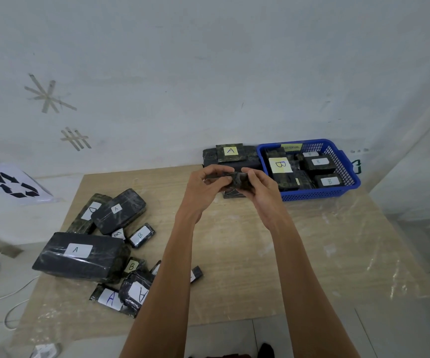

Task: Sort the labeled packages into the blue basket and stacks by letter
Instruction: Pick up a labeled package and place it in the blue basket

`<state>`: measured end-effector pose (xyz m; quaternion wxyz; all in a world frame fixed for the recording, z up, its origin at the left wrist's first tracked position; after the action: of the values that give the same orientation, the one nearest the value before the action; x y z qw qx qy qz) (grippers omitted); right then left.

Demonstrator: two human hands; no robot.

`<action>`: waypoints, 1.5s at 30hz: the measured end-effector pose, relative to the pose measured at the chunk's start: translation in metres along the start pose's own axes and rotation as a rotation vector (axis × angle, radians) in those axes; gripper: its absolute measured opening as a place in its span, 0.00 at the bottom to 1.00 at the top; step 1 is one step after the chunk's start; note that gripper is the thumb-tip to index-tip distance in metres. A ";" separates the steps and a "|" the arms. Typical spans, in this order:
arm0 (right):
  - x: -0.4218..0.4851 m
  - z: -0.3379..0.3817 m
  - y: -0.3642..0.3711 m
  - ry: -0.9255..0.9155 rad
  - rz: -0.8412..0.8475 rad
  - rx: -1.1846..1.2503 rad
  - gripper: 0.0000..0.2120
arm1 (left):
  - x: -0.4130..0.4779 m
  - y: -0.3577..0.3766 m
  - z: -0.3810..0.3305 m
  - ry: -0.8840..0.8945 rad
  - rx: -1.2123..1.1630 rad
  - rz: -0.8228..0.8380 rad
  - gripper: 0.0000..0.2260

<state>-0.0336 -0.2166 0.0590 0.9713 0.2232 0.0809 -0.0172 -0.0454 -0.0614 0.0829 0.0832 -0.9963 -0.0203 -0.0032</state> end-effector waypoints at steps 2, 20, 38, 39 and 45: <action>-0.002 0.002 0.001 -0.046 -0.017 -0.031 0.13 | 0.001 0.000 0.002 -0.038 -0.032 -0.016 0.05; -0.011 0.011 0.001 -0.066 0.065 -0.048 0.12 | 0.000 0.007 0.014 -0.097 -0.049 -0.047 0.07; -0.017 0.016 0.003 -0.089 0.055 -0.078 0.12 | -0.001 0.016 0.015 -0.098 -0.186 0.025 0.11; -0.018 0.017 0.003 -0.094 0.053 -0.076 0.12 | -0.001 0.017 0.015 -0.098 -0.188 0.025 0.11; -0.015 0.017 -0.007 -0.105 0.015 -0.105 0.14 | -0.001 0.023 0.014 -0.096 -0.164 -0.002 0.09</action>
<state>-0.0461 -0.2299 0.0734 0.9846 0.1715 0.0290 -0.0176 -0.0449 -0.0816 0.0651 0.0003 -0.9988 -0.0247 0.0429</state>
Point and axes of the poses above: each hand's wrist, its own x-axis towards the middle knuckle, its own y-axis out of the palm, z = x × y, the point moved 1 cm from there along x, towards the middle knuckle, and after that the axes turned 10 degrees about x, right-handed, at the moved point
